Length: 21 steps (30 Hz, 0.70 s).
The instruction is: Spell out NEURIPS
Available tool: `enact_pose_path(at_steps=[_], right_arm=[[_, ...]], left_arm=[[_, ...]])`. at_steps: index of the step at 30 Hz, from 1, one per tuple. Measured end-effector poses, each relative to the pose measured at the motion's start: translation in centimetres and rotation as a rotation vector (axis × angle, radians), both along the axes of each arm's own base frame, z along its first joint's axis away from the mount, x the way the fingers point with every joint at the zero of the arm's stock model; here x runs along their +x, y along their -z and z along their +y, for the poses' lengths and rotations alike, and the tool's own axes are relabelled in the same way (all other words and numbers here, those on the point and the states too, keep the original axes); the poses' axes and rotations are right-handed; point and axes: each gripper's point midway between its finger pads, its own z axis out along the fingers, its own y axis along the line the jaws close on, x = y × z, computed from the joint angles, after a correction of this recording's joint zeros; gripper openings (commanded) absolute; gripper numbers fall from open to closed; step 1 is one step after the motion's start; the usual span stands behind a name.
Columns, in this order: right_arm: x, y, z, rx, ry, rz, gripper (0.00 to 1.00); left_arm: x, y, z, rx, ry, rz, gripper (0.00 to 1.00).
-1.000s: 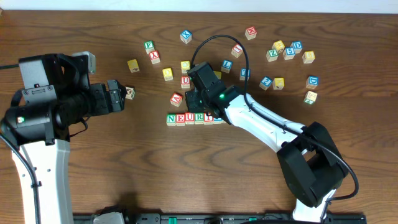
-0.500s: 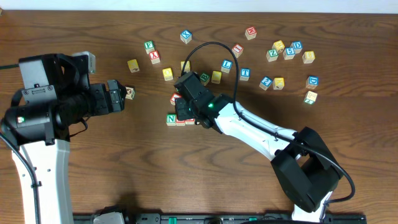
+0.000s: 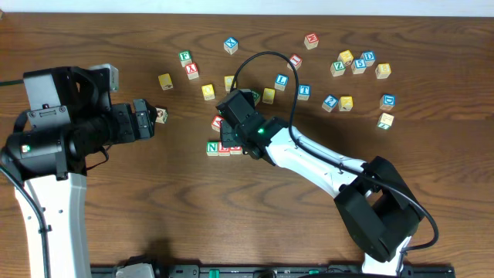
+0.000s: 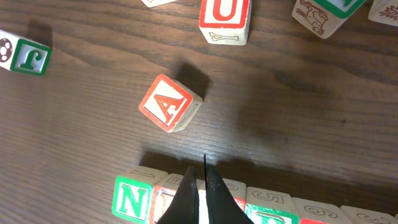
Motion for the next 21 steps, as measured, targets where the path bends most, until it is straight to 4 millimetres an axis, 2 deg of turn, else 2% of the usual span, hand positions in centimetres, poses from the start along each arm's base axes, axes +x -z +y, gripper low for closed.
enact_pose_path(at_steps=[10, 21], right_arm=[[-0.2, 1.0, -0.4, -0.026, 0.006, 0.02, 0.01], [-0.1, 1.2, -0.6, -0.038, 0.013, 0.016, 0.01]], left_arm=[[0.0, 0.0, 0.0, 0.0, 0.0, 0.0, 0.95], [0.0, 0.0, 0.0, 0.0, 0.0, 0.0, 0.95]])
